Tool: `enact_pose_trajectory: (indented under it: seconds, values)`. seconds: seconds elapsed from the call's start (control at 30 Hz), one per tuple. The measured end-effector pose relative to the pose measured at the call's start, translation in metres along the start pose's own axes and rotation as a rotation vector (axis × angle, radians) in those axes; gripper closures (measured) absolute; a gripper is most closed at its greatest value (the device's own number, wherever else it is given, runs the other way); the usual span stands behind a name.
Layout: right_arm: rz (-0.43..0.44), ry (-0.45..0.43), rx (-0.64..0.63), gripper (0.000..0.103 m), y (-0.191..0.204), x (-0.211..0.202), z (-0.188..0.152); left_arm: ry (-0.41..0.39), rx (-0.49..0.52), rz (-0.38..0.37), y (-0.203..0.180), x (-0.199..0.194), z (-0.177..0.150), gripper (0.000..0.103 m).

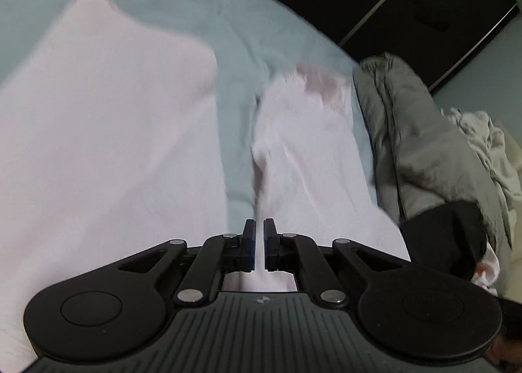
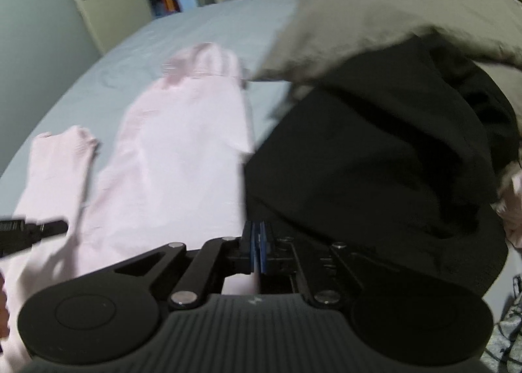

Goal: Fold clothes

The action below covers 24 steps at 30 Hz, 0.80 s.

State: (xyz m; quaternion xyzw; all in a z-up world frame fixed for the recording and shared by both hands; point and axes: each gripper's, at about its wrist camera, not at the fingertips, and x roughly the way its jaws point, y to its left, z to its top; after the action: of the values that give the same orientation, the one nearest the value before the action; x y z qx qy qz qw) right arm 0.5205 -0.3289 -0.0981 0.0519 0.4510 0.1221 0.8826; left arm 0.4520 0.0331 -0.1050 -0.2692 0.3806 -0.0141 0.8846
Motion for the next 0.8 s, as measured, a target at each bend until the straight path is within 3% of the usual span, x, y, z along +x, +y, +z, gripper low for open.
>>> enact_pose_trajectory:
  seconds: [0.1, 0.17, 0.23, 0.27, 0.33, 0.4, 0.53, 0.8]
  values:
    - [0.073, 0.022, -0.055, 0.095, 0.029, 0.0, 0.001, -0.058, -0.012, 0.072, 0.022, -0.016, 0.019, 0.078]
    - [0.126, 0.04, -0.096, 0.095, 0.051, 0.007, 0.004, -0.1, -0.023, 0.123, 0.043, -0.025, 0.035, 0.052]
    - [0.183, 0.056, -0.121, 0.09, 0.074, 0.02, 0.012, -0.128, -0.017, 0.159, 0.065, -0.03, 0.056, 0.051]
    - [0.213, 0.062, -0.125, 0.071, 0.086, 0.027, 0.017, -0.122, -0.008, 0.171, 0.077, -0.029, 0.07, 0.051]
    - [0.273, 0.057, -0.133, 0.047, 0.107, 0.044, 0.03, -0.073, 0.016, 0.195, 0.097, -0.02, 0.096, 0.05]
    - [0.302, 0.063, -0.163, 0.047, 0.13, 0.064, 0.042, -0.024, 0.035, 0.231, 0.115, -0.008, 0.121, 0.05]
    - [0.327, 0.083, -0.187, 0.047, 0.176, 0.116, 0.071, -0.035, 0.041, 0.291, 0.141, 0.004, 0.165, 0.05]
    - [0.348, 0.155, -0.038, 0.047, 0.218, 0.195, 0.123, 0.022, 0.019, 0.266, 0.169, 0.041, 0.225, 0.048]
